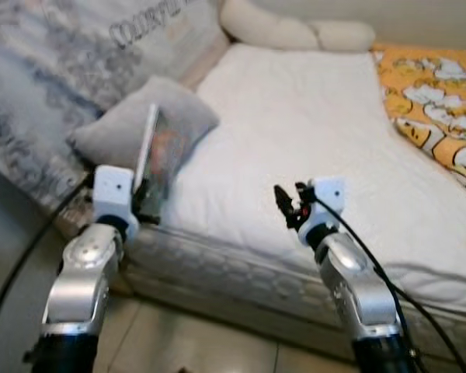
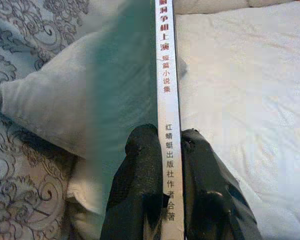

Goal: Clean up the room

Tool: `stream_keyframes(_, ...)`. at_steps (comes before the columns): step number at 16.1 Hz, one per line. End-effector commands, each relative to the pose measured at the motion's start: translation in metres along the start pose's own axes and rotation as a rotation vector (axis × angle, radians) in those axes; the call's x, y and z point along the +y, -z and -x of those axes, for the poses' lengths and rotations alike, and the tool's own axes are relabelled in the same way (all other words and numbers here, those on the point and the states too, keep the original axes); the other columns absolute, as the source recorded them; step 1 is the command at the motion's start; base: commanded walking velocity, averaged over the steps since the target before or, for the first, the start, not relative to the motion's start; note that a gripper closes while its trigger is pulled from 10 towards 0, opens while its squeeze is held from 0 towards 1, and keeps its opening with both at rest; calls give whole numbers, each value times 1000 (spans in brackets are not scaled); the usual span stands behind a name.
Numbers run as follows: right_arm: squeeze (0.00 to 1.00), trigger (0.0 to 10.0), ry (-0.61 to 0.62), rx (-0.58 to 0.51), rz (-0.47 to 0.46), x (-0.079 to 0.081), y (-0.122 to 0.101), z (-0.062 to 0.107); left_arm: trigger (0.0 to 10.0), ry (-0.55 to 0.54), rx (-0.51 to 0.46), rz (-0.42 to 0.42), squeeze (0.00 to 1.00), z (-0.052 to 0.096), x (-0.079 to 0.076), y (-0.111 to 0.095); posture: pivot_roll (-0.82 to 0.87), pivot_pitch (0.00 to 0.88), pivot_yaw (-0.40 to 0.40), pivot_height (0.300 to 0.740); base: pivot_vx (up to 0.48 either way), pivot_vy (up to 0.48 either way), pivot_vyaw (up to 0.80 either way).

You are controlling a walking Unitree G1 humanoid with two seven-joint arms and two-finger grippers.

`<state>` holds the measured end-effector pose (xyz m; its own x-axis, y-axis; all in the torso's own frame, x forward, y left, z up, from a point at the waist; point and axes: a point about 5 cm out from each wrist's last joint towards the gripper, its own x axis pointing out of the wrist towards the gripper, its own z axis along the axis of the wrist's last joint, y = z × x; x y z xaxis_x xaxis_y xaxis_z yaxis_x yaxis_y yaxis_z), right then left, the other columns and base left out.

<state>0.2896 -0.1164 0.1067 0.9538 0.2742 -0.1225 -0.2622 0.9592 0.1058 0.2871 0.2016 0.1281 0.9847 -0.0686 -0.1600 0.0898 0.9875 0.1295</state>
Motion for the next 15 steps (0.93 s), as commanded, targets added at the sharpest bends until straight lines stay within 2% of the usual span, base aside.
stream_keyframes(1,0,10000,28,-9,-3,-8,-3,2,10000,27,-64,-10,0,-2,-6,-15,-26,0,38,740,349,0,0)
stream_keyframes(15,0,10000,33,-15,1,-9,-5,0,10000,42,-62,-18,0,-4,-7,-15,-26,0,36,740,347,0,0)
